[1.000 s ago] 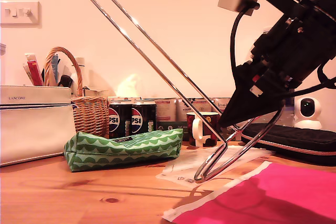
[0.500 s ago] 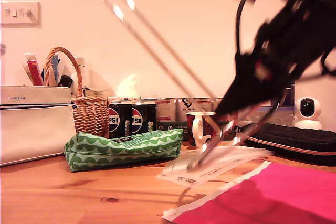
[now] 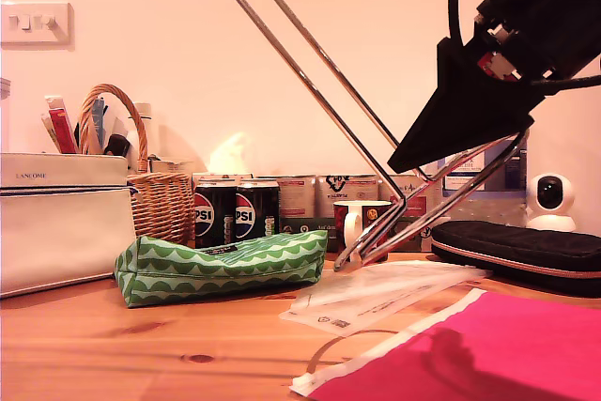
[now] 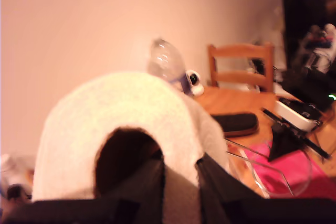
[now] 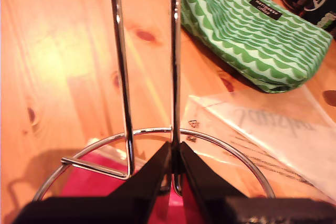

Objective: Insert the paper towel roll into the metallic stand.

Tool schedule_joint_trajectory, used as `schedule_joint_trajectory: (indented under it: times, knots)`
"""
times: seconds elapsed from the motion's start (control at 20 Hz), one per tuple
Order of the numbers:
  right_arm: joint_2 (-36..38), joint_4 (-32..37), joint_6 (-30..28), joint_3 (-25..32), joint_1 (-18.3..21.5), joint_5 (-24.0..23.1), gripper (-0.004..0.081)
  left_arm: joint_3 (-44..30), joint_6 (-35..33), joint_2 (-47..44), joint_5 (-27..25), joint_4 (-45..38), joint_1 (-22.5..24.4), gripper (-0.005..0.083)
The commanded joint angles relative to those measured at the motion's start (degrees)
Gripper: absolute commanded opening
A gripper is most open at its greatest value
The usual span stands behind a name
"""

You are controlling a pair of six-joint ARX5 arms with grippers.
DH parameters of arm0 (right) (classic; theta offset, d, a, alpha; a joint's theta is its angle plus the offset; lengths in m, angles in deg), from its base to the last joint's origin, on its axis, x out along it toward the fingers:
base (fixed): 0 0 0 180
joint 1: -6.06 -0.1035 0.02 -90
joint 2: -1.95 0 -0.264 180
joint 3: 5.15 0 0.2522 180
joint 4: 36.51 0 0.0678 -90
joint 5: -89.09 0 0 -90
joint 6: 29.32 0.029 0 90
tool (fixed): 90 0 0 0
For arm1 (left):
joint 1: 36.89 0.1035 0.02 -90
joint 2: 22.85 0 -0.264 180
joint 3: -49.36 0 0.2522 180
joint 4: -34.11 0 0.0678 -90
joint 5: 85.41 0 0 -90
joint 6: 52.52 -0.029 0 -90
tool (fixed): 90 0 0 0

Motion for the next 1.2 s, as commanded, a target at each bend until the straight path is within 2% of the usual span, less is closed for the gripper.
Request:
schedule_joint_trajectory:
  times: [0.0,0.2,0.3,0.5,0.7,0.85,1.15]
  knots:
    - [1.0,0.0,-0.1,-0.7,-1.2,-0.8,-0.0011,0.3,1.7,0.4,-3.7,-0.9,-5.1,-0.0022]
    - [1.0,-0.2,-0.1,-0.7,-2.6,-2.6,-0.0011,0.5,5.7,-2.0,-13.7,-0.7,-19.3,-0.0022]
    - [1.0,-0.2,-0.1,-0.7,-2.8,-3.1,-0.0011,0.5,4.0,-1.7,-17.3,-0.6,-20.6,-0.0022]
    - [1.0,-0.1,-0.1,-0.7,-2.8,-4.0,-0.0011,0.5,3.0,-1.0,-19.7,-0.6,-20.5,-0.0022]
    - [1.0,0.3,-0.1,-0.7,-2.8,-4.0,-0.0011,0.5,2.0,0.1,-19.9,-0.5,-16.7,-0.0022]
    - [1.0,0.3,-0.1,-0.7,-2.8,-3.9,-0.0011,0.5,0.2,3.6,-18.8,-0.5,-11.3,-0.0022]
    - [1.0,0.4,-0.1,-0.7,-2.8,-3.9,-0.0011,0.5,-0.9,9.2,-9.8,-0.4,1.5,-0.0024]
